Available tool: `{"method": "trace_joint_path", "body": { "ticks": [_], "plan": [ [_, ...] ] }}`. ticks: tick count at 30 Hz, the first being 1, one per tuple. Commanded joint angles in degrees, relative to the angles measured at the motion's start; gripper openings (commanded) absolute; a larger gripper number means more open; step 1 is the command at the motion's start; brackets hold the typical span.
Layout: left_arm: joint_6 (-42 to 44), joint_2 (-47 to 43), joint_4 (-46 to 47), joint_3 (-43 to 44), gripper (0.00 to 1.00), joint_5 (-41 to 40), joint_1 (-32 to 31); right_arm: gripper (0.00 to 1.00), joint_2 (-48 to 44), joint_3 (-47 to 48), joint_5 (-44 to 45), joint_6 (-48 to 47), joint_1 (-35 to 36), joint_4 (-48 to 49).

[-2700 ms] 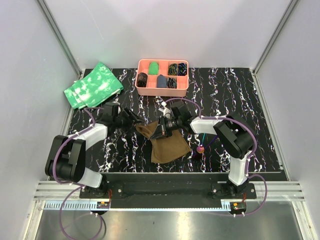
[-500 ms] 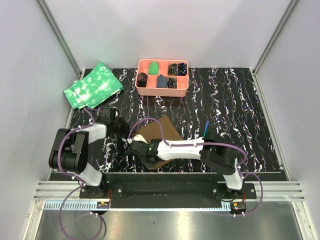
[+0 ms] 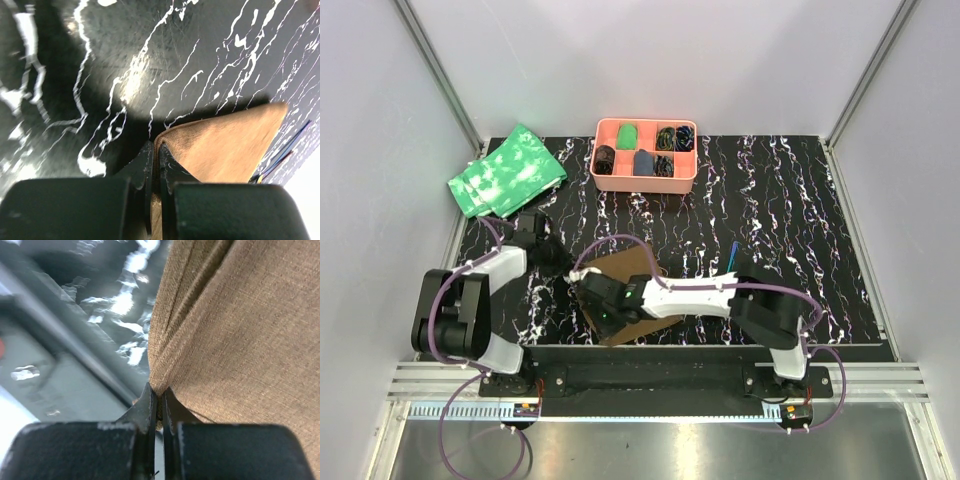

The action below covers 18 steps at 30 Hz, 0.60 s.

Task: Fold the napkin into a case and place the utensils inside
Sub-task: Pick up the lower triangle-folded napkin from the center of the board.

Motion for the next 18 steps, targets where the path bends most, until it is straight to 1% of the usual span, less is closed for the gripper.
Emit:
{"method": "trace_joint_path", "body": {
  "ticks": [1, 2, 4, 5, 6, 7, 8, 9, 10, 11, 13, 14, 16, 18],
  "plan": [
    [-1.53, -4.72, -2.81, 4.72, 0.00, -8.06, 0.49, 0.00, -8.38, -5.73, -17.58, 7.61, -4.24, 13.42],
    [-1.88, -4.89, -4.04, 5.07, 0.00, -8.50, 0.49, 0.00, -9.10, -8.79, -21.17, 8.85, -5.22, 17.80],
    [-3.02, -4.46, -5.53, 6.91, 0.00, -10.52, 0.05, 0.00, -10.59, -12.41, -24.62, 12.70, -6.80, 23.00],
    [-3.20, -4.02, -7.63, 7.79, 0.00, -11.75, -1.08, 0.00, -10.86, -16.26, -28.03, 13.86, -8.46, 29.29],
    [-3.55, -3.32, -9.04, 9.97, 0.00, -15.07, -1.88, 0.00, -11.21, -18.21, -29.54, 15.09, -9.00, 32.23],
    [-3.64, -3.05, -10.28, 11.12, 0.00, -16.75, -2.76, 0.00, -11.47, -20.14, -30.86, 18.06, -9.62, 35.30],
    [-3.90, -2.96, -12.72, 12.96, 0.00, -20.51, -4.77, 0.00, -11.39, -23.82, -33.40, 19.31, -10.67, 41.42],
    [-4.95, -2.88, -13.62, 13.68, 0.00, -22.38, -5.92, 0.00, -11.56, -25.59, -34.55, 20.54, -11.29, 44.44],
    [-5.57, -2.87, -15.02, 14.21, 0.00, -24.13, -7.84, 0.00, -11.48, -27.44, -36.57, 23.16, -11.73, 50.48],
    [-6.36, -2.96, -15.47, 15.17, 0.00, -26.94, -8.82, 0.00, -11.30, -30.59, -37.37, 24.32, -12.43, 53.15],
    [-8.12, -2.18, -16.96, 16.40, 0.00, -29.33, -11.71, 0.00, -10.78, -33.25, -38.95, 27.12, -13.22, 59.46],
    [-8.82, -1.65, -18.19, 18.41, 0.00, -32.30, -12.77, 0.00, -10.60, -35.69, -39.40, 27.92, -13.66, 61.59],
    [-10.40, 0.81, -20.99, 20.62, 0.00, -34.86, -15.67, 0.00, -9.98, -37.99, -40.54, 30.55, -14.72, 67.47],
    [-12.07, 4.05, -22.85, 23.69, 0.00, -38.20, -17.35, 0.00, -9.46, -40.37, -41.24, 31.53, -15.77, 70.04]
  ]
}}
